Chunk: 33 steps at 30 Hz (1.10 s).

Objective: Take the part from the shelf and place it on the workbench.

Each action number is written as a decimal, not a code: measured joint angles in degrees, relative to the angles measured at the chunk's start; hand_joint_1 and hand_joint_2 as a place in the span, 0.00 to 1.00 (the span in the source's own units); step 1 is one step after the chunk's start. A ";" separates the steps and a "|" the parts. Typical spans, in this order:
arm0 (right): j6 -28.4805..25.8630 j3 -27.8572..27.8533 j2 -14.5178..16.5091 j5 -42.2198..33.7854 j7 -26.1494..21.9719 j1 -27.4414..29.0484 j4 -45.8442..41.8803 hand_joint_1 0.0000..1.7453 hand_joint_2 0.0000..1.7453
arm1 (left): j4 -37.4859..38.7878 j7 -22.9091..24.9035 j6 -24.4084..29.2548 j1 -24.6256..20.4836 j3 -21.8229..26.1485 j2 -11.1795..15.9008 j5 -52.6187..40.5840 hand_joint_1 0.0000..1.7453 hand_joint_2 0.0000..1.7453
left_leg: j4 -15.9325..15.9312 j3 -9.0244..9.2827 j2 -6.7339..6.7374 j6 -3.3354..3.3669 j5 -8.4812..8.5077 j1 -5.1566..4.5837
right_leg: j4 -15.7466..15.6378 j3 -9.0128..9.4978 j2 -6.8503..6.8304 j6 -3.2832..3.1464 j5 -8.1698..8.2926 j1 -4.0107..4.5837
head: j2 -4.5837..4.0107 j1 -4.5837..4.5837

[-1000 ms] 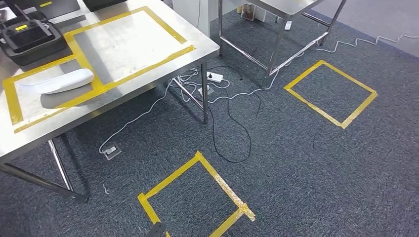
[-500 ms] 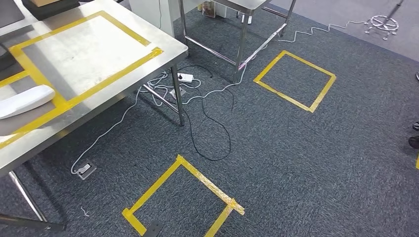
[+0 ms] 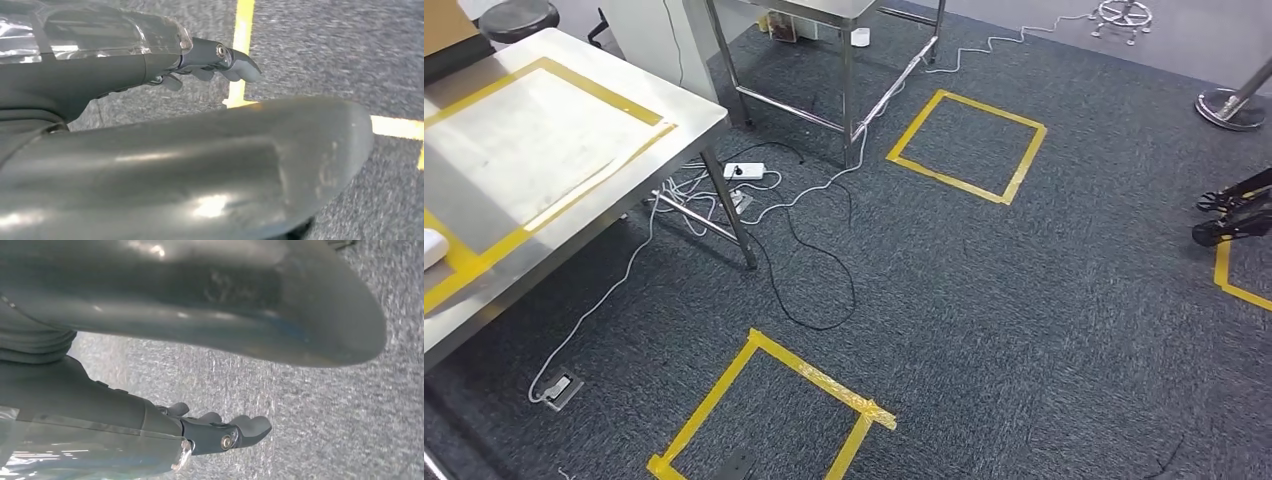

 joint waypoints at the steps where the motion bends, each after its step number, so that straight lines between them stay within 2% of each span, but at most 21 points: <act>1: -0.17 0.00 -0.01 0.12 0.05 0.02 0.01 0.00 0.00 | 0.01 -0.43 0.07 0.02 -0.11 0.00 -0.04 0.00 0.00 | -1.35 0.11 -0.12 0.23 1.80 -0.07 | 0.03 0.23 0.72 -0.03 -0.12 0.10 | 0.00 0.01; 2: -0.38 0.00 -0.03 0.16 0.10 0.03 0.02 0.00 0.00 | 0.01 -0.87 0.19 0.01 -0.21 0.00 -0.04 0.00 0.00 | -4.30 0.99 -0.66 0.53 4.37 -0.17 | 0.07 0.52 1.49 -0.01 -0.28 0.17 | 0.00 0.01; 4: -0.87 0.00 -0.13 -0.28 -0.33 0.03 0.03 0.00 0.00 | 0.03 -1.51 0.68 0.03 -0.35 0.07 0.12 0.00 0.00 | -11.50 3.79 -3.66 1.19 8.59 -0.25 | 0.29 0.81 2.85 0.28 -0.70 0.10 | 0.00 0.05; 6: -1.32 0.00 -0.45 -1.06 -1.70 -0.10 0.01 0.00 0.00 | 0.05 -1.77 1.22 0.03 -0.53 0.14 0.14 0.00 0.00 | -14.94 5.27 -5.43 1.46 9.35 -0.32 | 0.44 0.51 4.16 0.88 -0.91 -0.20 | 0.00 0.09; 8: -1.48 -0.02 -0.87 -2.03 -3.51 -0.19 -0.01 0.00 0.00 | 0.07 -1.77 1.71 -0.04 -0.70 0.10 -0.68 0.00 0.00 | -15.74 5.77 -4.18 1.64 9.08 -0.40 | 0.30 0.24 5.56 1.56 -0.87 -0.47 | 0.00 0.06; 9: -1.40 -0.10 -1.13 -2.65 -4.46 -0.18 -0.01 0.00 0.00 | 0.08 -1.75 2.03 -0.15 -0.84 0.08 -1.35 0.00 0.00 | -16.16 6.12 -3.45 1.86 9.12 -0.35 | 0.53 0.13 5.25 1.86 -1.07 -0.47 | 0.00 0.08; 11: -0.80 -0.49 -1.73 -3.36 -5.81 -0.31 -0.02 0.00 0.00 | 0.08 -1.78 2.45 -0.55 -1.18 -0.03 -2.14 0.00 0.00 | -17.04 7.03 -1.70 2.31 9.16 -0.27 | 3.66 -1.28 2.46 2.51 -2.92 -0.40 | 0.00 0.26; 13: 0.63 -0.83 -2.08 -2.28 -6.23 -0.58 -0.04 0.00 0.00 | 0.08 -1.02 2.02 -0.84 -1.40 -0.18 -1.45 0.00 0.00 | -17.29 7.68 0.19 2.51 8.83 -0.38 | 10.49 -4.82 -0.57 3.17 -6.19 -0.53 | 0.00 0.40; 15: 2.32 -0.86 -2.24 -0.47 -6.40 -0.63 -0.08 0.00 0.00 | 0.08 1.13 1.16 -0.88 -1.46 -0.60 -0.51 0.00 0.00 | -17.28 8.10 1.97 2.46 8.33 -0.37 | 16.05 -8.03 -1.30 3.70 -7.80 -0.88 | 0.00 0.40; 16: 2.92 -0.86 -2.30 0.10 -6.45 -0.49 -0.09 0.00 0.00 | 0.08 2.21 0.93 -0.84 -1.49 -0.96 -0.24 0.00 0.00 | -17.27 8.33 2.70 2.39 8.07 -0.37 | 16.47 -8.45 -1.43 3.90 -7.14 -1.11 | 0.00 0.39; 17: 3.33 -0.85 -2.37 0.43 -6.42 -0.29 -0.09 0.00 0.00 | 0.08 2.94 0.86 -0.78 -1.51 -1.37 -0.10 0.00 0.00 | -17.26 8.63 3.31 2.28 7.79 -0.36 | 14.88 -7.83 -1.65 4.04 -5.45 -1.33 | 0.00 0.39; 18: 3.54 -0.85 -2.44 0.58 -6.22 -0.11 -0.08 0.00 0.00 | 0.08 3.28 0.87 -0.72 -1.54 -1.74 -0.06 0.00 0.00 | -17.26 9.01 3.80 2.09 7.50 -0.36 | 11.36 -6.22 -2.17 4.10 -3.03 -1.49 | 0.00 0.39; 20: 3.68 -0.85 -2.64 0.85 -5.43 -0.04 -0.07 0.00 0.00 | 0.08 3.49 0.91 -0.68 -1.57 -2.13 -0.06 0.00 0.00 | -17.23 9.60 4.67 1.50 6.85 -0.49 | 3.85 -2.60 -4.18 3.77 0.32 -1.22 | 0.00 0.53; 21: 3.68 -0.85 -2.72 0.92 -4.97 -0.14 -0.08 0.00 0.00 | 0.09 3.50 0.94 -0.69 -1.57 -2.16 -0.03 0.00 0.00 | -17.23 9.81 5.08 1.17 6.61 -0.57 | 1.55 -1.56 -4.95 3.38 0.89 -0.95 | 0.00 0.57; 22: 3.68 -0.85 -2.75 0.96 -4.56 -0.23 -0.08 0.00 0.00 | 0.11 3.47 0.96 -0.70 -1.57 -2.13 -0.01 0.00 0.00 | -17.28 9.96 5.53 0.82 6.41 -0.60 | 0.76 -1.24 -5.25 2.93 0.64 -0.63 | 0.00 0.56; 24: 3.63 -0.85 -2.72 0.99 -3.93 -0.23 -0.09 0.00 0.00 | 0.14 3.18 0.97 -0.78 -1.57 -2.03 0.08 0.00 0.00 | -17.36 10.40 5.94 0.17 5.98 -0.42 | 0.44 -1.20 -4.40 2.03 0.53 -0.51 | 0.00 0.45; 26: 3.55 -0.85 -2.68 0.97 -3.50 -0.12 -0.07 0.00 0.00 | 0.14 2.51 0.97 -0.90 -1.57 -1.98 0.15 0.00 0.00 | -15.43 9.90 3.30 -0.34 4.36 -0.17 | 0.10 -0.81 -3.52 1.22 0.52 -0.65 | 0.00 0.26; 28: 3.50 -0.84 -2.58 0.96 -3.12 -0.26 -0.07 0.00 0.00 | 0.14 1.59 0.97 -0.88 -1.57 -1.94 0.33 0.00 0.00 | -8.60 6.41 0.25 -0.42 1.06 -0.09 | -0.04 -0.58 -2.50 0.54 0.43 -0.60 | 0.00 -0.03; 30: 3.54 -0.83 -2.35 0.90 -2.67 -0.45 -0.07 0.00 0.00 | 0.15 0.62 0.96 -0.67 -1.57 -1.90 0.58 0.00 0.00 | -1.17 1.80 -0.11 -0.30 -1.17 -0.19 | 0.00 -0.50 -1.10 0.14 0.27 -0.37 | 0.00 -0.14; 31: 3.58 -0.83 -2.22 0.81 -2.52 -0.46 -0.07 0.00 0.00 | 0.15 0.25 0.95 -0.57 -1.57 -1.87 0.69 0.00 0.00 | 0.62 0.40 -0.06 -0.23 -1.19 -0.25 | 0.02 -0.42 -0.50 0.05 0.20 -0.27 | 0.00 -0.13; 33: 3.76 -0.84 -1.86 0.28 -2.40 -0.39 -0.07 0.00 0.00 | 0.14 0.03 0.88 -0.48 -1.57 -1.87 0.87 0.00 0.00 | -1.27 0.26 -0.11 0.09 1.76 -0.36 | 0.08 -0.05 0.65 0.03 -0.01 -0.14 | 0.00 -0.13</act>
